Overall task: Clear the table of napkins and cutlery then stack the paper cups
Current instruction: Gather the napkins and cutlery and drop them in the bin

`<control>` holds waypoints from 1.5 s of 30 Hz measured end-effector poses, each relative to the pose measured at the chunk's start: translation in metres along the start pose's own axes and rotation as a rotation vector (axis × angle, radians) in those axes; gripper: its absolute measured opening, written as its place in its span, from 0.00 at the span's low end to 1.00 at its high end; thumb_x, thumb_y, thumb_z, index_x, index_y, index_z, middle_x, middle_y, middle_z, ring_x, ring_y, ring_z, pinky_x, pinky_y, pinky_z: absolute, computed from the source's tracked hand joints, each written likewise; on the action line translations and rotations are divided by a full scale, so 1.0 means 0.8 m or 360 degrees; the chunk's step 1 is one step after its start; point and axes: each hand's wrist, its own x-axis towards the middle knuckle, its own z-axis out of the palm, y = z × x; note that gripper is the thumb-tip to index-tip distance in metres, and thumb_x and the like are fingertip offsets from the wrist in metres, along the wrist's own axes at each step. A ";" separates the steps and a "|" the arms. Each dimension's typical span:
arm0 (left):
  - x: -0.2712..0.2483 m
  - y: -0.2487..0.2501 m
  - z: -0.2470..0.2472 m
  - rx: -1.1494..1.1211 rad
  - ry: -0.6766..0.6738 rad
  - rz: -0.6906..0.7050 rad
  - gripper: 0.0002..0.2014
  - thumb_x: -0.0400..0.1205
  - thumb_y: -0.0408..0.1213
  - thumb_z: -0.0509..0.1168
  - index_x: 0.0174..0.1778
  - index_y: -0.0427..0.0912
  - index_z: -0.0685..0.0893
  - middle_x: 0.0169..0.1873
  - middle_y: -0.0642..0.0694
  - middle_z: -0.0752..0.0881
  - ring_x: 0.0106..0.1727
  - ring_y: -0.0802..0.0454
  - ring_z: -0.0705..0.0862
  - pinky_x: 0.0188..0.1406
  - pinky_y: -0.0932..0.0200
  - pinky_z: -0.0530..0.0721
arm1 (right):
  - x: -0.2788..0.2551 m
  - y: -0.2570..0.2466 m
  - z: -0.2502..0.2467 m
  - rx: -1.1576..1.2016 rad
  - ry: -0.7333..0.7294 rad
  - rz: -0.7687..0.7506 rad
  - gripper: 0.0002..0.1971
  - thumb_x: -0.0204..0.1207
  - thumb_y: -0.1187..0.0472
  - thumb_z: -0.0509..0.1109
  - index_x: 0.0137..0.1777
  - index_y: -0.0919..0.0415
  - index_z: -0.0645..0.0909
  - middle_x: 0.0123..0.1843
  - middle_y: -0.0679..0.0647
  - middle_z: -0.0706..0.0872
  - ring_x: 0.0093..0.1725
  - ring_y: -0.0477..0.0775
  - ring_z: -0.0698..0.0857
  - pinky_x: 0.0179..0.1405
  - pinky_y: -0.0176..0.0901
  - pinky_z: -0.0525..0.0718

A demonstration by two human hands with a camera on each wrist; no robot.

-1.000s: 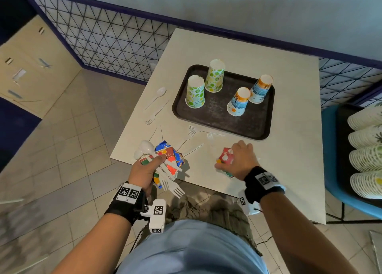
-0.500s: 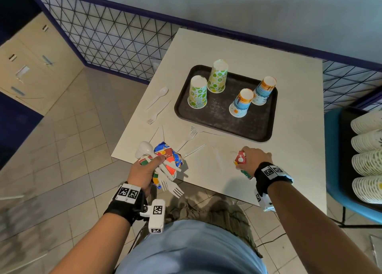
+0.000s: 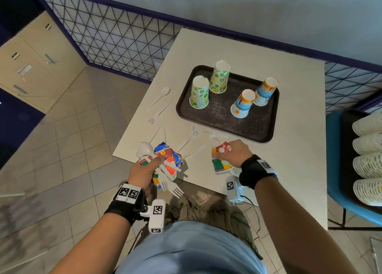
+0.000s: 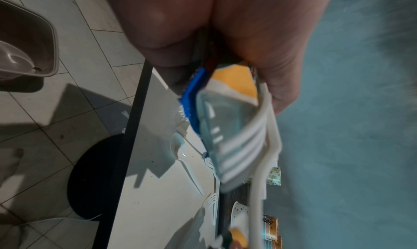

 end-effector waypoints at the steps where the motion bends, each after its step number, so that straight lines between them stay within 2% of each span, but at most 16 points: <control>1: -0.002 0.000 0.000 -0.0006 0.0006 0.0004 0.17 0.80 0.35 0.79 0.62 0.32 0.89 0.50 0.30 0.95 0.47 0.34 0.94 0.62 0.32 0.90 | 0.002 -0.012 0.009 -0.0104 0.0001 0.0026 0.41 0.59 0.24 0.76 0.62 0.56 0.87 0.61 0.57 0.88 0.63 0.62 0.85 0.71 0.60 0.79; 3: -0.006 0.001 -0.001 -0.0014 0.0019 0.0013 0.17 0.80 0.35 0.79 0.62 0.32 0.89 0.50 0.29 0.95 0.46 0.35 0.95 0.60 0.35 0.91 | 0.008 -0.030 0.027 -0.0336 0.0034 0.0051 0.42 0.68 0.26 0.73 0.71 0.57 0.80 0.69 0.59 0.80 0.69 0.64 0.80 0.73 0.58 0.76; 6: -0.013 0.000 -0.004 -0.0035 0.0061 0.0036 0.19 0.80 0.36 0.79 0.63 0.31 0.88 0.52 0.29 0.94 0.49 0.33 0.95 0.60 0.35 0.91 | 0.016 -0.041 0.045 -0.0364 0.0042 0.0101 0.40 0.73 0.31 0.74 0.76 0.59 0.75 0.74 0.61 0.76 0.73 0.64 0.78 0.75 0.57 0.77; 13: -0.028 -0.011 0.012 -0.0144 0.0198 0.0033 0.16 0.79 0.37 0.80 0.60 0.33 0.89 0.53 0.27 0.94 0.54 0.30 0.93 0.62 0.33 0.90 | 0.015 -0.034 0.037 -0.0490 0.0009 0.0049 0.28 0.78 0.43 0.76 0.69 0.63 0.83 0.68 0.61 0.87 0.66 0.63 0.87 0.70 0.52 0.83; 15: -0.034 -0.013 0.022 -0.0187 0.0228 0.0013 0.13 0.80 0.35 0.79 0.57 0.34 0.89 0.52 0.29 0.94 0.50 0.33 0.94 0.58 0.36 0.92 | 0.016 -0.029 0.031 -0.0502 -0.0032 0.0050 0.26 0.78 0.44 0.76 0.68 0.62 0.83 0.67 0.61 0.88 0.65 0.63 0.88 0.67 0.52 0.83; 18: -0.045 -0.016 0.041 -0.0271 0.0251 -0.0003 0.08 0.81 0.32 0.77 0.54 0.34 0.90 0.46 0.32 0.95 0.40 0.40 0.95 0.46 0.47 0.93 | 0.017 -0.022 0.019 -0.0548 -0.0077 -0.0001 0.24 0.78 0.46 0.75 0.67 0.61 0.82 0.66 0.60 0.88 0.64 0.63 0.88 0.64 0.50 0.83; 21: -0.054 -0.020 0.059 -0.0283 0.0264 0.0030 0.07 0.82 0.32 0.76 0.54 0.34 0.90 0.44 0.33 0.95 0.38 0.41 0.95 0.44 0.49 0.94 | 0.023 -0.013 0.013 -0.0494 -0.0100 -0.0031 0.31 0.76 0.47 0.78 0.74 0.58 0.72 0.71 0.60 0.84 0.68 0.67 0.85 0.68 0.56 0.83; 26: -0.064 -0.028 0.074 -0.0318 0.0321 0.0091 0.06 0.83 0.31 0.76 0.53 0.34 0.90 0.48 0.30 0.95 0.40 0.39 0.95 0.54 0.42 0.93 | 0.036 -0.001 0.007 -0.0389 -0.0149 -0.0062 0.46 0.71 0.49 0.83 0.83 0.57 0.59 0.76 0.61 0.80 0.72 0.68 0.83 0.71 0.60 0.81; 28: -0.066 -0.032 0.077 -0.0350 0.0362 0.0110 0.04 0.83 0.30 0.75 0.52 0.34 0.90 0.48 0.30 0.95 0.38 0.41 0.95 0.50 0.44 0.94 | 0.042 0.002 0.007 -0.0320 -0.0184 -0.0020 0.49 0.71 0.50 0.83 0.84 0.57 0.57 0.78 0.61 0.78 0.74 0.68 0.82 0.73 0.60 0.81; 30: -0.068 -0.034 0.077 -0.0410 0.0393 0.0121 0.03 0.84 0.29 0.74 0.52 0.35 0.89 0.48 0.32 0.94 0.37 0.43 0.95 0.43 0.48 0.95 | 0.048 0.001 0.006 -0.0317 -0.0207 -0.0004 0.46 0.73 0.49 0.82 0.84 0.59 0.61 0.80 0.61 0.77 0.75 0.67 0.81 0.73 0.58 0.80; 33: -0.072 -0.035 0.077 -0.0469 0.0437 0.0121 0.02 0.84 0.29 0.73 0.51 0.35 0.89 0.41 0.36 0.95 0.34 0.45 0.95 0.34 0.53 0.94 | 0.049 0.003 -0.002 -0.0513 -0.0269 -0.0075 0.30 0.77 0.49 0.79 0.75 0.60 0.77 0.74 0.61 0.82 0.72 0.64 0.83 0.70 0.52 0.81; 35: -0.076 -0.036 0.075 -0.0508 0.0446 0.0120 0.01 0.85 0.29 0.72 0.50 0.36 0.89 0.37 0.39 0.96 0.33 0.46 0.95 0.37 0.50 0.95 | 0.054 0.012 -0.003 -0.0543 -0.0316 -0.0098 0.27 0.75 0.47 0.80 0.71 0.58 0.83 0.71 0.60 0.85 0.69 0.63 0.85 0.66 0.49 0.84; 37: -0.077 -0.036 0.068 -0.0550 0.0459 0.0120 0.01 0.85 0.28 0.72 0.50 0.35 0.88 0.37 0.39 0.96 0.33 0.46 0.95 0.39 0.49 0.96 | 0.057 0.017 -0.003 -0.0402 -0.0258 -0.0102 0.27 0.72 0.45 0.81 0.66 0.60 0.85 0.65 0.60 0.89 0.64 0.62 0.87 0.55 0.45 0.83; 41: -0.080 -0.035 0.046 -0.0588 0.0489 0.0133 0.01 0.86 0.28 0.70 0.50 0.36 0.87 0.35 0.39 0.95 0.30 0.47 0.95 0.27 0.55 0.93 | 0.056 0.019 -0.010 -0.0400 -0.0254 -0.0145 0.21 0.77 0.43 0.76 0.59 0.60 0.85 0.56 0.59 0.87 0.60 0.62 0.86 0.53 0.44 0.76; 43: -0.078 -0.034 0.024 -0.0574 0.0518 0.0127 0.01 0.86 0.30 0.71 0.49 0.37 0.87 0.33 0.40 0.95 0.31 0.46 0.95 0.29 0.52 0.94 | 0.054 0.018 -0.017 -0.0358 -0.0268 -0.0158 0.18 0.77 0.45 0.77 0.55 0.59 0.84 0.51 0.57 0.85 0.54 0.58 0.84 0.52 0.43 0.73; 45: -0.074 -0.034 -0.004 -0.0562 0.0555 0.0118 0.08 0.81 0.37 0.78 0.50 0.37 0.89 0.41 0.36 0.96 0.38 0.40 0.96 0.42 0.41 0.96 | 0.053 0.013 -0.025 -0.0273 -0.0280 -0.0174 0.19 0.77 0.46 0.78 0.53 0.63 0.85 0.51 0.56 0.88 0.49 0.55 0.84 0.51 0.45 0.77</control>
